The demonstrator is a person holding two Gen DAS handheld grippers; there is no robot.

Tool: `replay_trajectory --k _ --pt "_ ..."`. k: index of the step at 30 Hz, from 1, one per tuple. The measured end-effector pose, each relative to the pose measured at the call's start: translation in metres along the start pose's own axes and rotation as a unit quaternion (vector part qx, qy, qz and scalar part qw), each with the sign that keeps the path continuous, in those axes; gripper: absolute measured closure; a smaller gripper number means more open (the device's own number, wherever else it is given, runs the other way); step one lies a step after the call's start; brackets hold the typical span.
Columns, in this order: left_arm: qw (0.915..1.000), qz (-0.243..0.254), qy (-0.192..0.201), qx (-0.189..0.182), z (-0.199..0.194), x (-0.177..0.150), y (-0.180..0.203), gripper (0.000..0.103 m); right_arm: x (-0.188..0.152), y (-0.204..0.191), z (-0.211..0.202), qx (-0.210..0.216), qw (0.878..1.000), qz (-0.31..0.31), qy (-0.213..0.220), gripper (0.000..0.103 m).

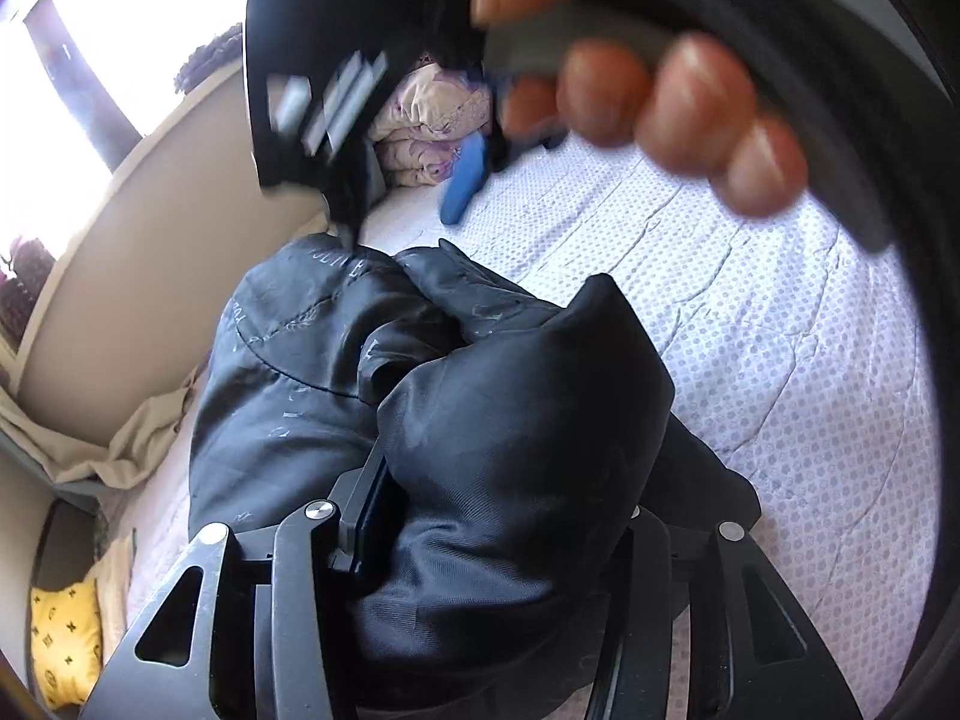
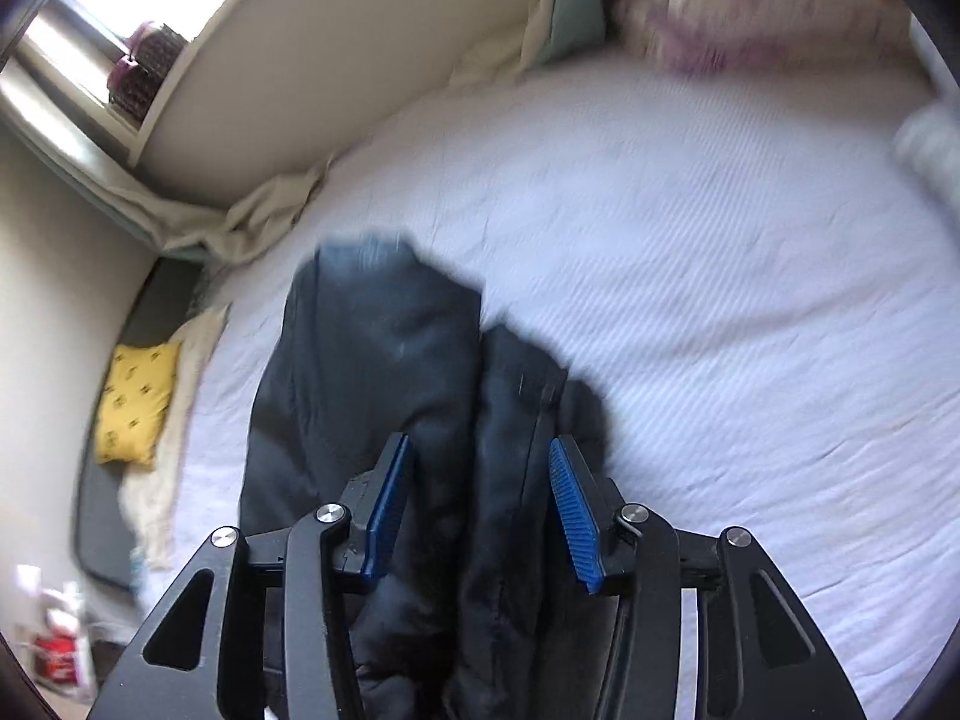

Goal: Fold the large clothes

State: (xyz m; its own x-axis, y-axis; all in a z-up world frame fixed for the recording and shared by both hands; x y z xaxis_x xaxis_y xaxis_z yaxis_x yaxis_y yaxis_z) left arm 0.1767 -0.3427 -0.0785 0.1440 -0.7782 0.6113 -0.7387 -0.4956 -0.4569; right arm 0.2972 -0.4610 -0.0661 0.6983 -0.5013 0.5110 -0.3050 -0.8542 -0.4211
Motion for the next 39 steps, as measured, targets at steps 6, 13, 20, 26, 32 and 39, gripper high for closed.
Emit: replay_trajectory --k 6,13,20,26,32,39 --pt "1.0000 0.003 0.001 -0.002 -0.001 -0.003 0.006 0.049 -0.007 -0.035 -0.008 0.120 0.992 -0.037 -0.013 0.063" --pt "0.9990 -0.024 -0.025 -0.029 -0.004 0.004 0.013 0.029 -0.036 -0.040 0.046 0.075 0.991 -0.059 -0.095 0.098" --pt "0.9969 -0.039 -0.055 -0.041 -0.027 -0.004 0.009 0.026 -0.050 -0.037 0.074 0.047 0.990 -0.071 -0.114 0.103" --pt "0.9922 -0.079 -0.050 -0.081 -0.075 -0.031 -0.007 0.021 -0.052 -0.035 0.072 0.034 0.991 -0.075 -0.106 0.103" --pt "0.9513 -0.257 -0.017 -0.169 -0.105 -0.053 -0.087 0.021 -0.052 -0.031 0.069 0.027 0.992 -0.074 -0.100 0.103" --pt "0.9024 -0.362 -0.044 -0.229 -0.062 -0.072 -0.122 0.031 -0.060 -0.038 0.063 -0.006 0.991 -0.097 -0.089 0.103"
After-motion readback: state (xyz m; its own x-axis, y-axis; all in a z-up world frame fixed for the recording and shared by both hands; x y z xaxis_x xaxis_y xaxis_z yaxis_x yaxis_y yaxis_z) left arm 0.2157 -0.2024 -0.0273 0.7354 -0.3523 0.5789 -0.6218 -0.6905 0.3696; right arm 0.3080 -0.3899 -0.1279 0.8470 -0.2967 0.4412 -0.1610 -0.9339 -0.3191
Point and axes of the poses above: each gripper's, at about its wrist camera, not at the fingertips, and z roughly the way its jaws point, y to its right, x to its top, the point moved 7 cm from there along z, roughly the way its jaws point, and after that the axes turned 5 degrees about -x, right-handed, at the moved point
